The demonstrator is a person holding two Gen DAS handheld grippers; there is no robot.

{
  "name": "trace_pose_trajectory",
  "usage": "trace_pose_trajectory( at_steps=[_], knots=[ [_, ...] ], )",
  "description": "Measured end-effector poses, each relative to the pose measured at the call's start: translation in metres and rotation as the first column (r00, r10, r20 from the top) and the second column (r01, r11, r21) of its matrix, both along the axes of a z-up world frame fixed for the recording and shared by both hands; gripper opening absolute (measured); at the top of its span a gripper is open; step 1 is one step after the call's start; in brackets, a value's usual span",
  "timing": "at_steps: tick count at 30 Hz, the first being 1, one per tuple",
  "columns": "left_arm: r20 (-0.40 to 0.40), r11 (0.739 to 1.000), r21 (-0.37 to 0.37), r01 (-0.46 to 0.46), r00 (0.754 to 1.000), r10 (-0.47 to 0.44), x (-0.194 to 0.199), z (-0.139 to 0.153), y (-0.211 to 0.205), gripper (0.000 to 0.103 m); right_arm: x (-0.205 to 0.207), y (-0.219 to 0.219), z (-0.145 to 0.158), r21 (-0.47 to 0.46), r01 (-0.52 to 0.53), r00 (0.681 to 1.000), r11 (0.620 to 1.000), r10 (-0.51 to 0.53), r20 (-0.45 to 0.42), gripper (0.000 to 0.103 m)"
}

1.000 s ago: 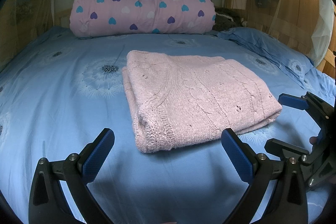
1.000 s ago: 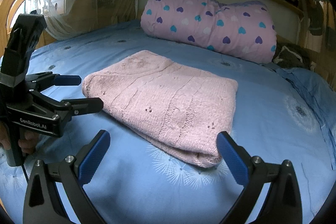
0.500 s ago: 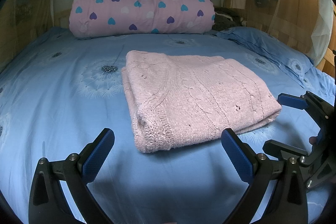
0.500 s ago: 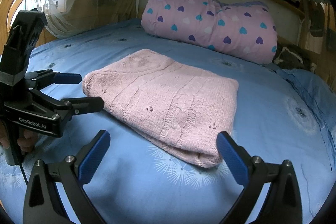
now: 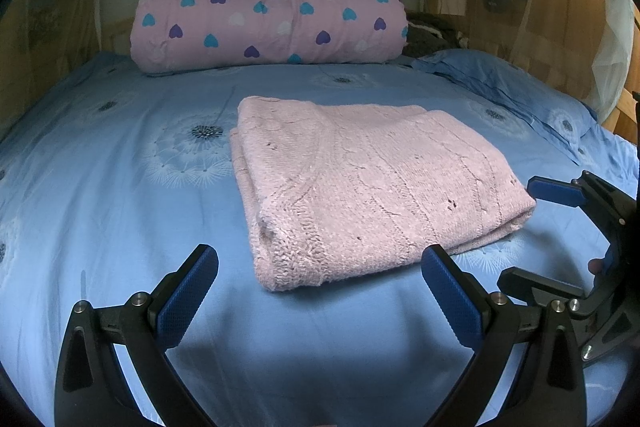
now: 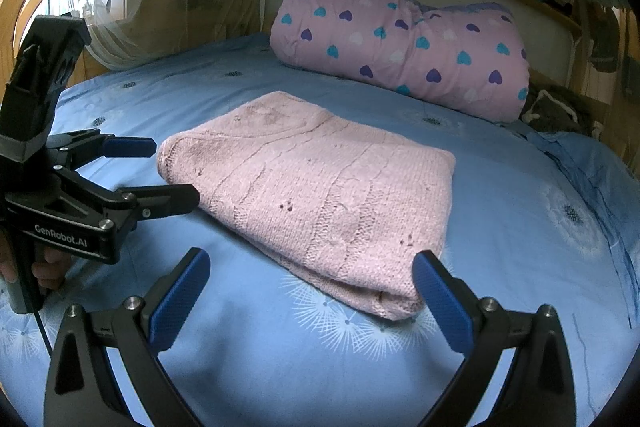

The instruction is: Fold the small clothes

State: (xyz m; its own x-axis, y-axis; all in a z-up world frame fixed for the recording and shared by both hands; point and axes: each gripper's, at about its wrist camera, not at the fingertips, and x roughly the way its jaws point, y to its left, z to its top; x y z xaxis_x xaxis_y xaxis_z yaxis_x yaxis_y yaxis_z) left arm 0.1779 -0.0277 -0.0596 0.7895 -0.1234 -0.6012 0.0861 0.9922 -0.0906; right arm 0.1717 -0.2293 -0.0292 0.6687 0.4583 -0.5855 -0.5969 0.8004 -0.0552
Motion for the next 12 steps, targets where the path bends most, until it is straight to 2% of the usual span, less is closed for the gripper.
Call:
trace_pose_trajectory(
  at_steps=[12],
  knots=[
    [0.003,1.0,-0.005,0.012,1.0,-0.012,0.0007,-0.0014,0.0014,0.099,0.0004,-0.0003,-0.0019,-0.006,-0.004,1.0,1.0,0.004,-0.002,0.103]
  ],
)
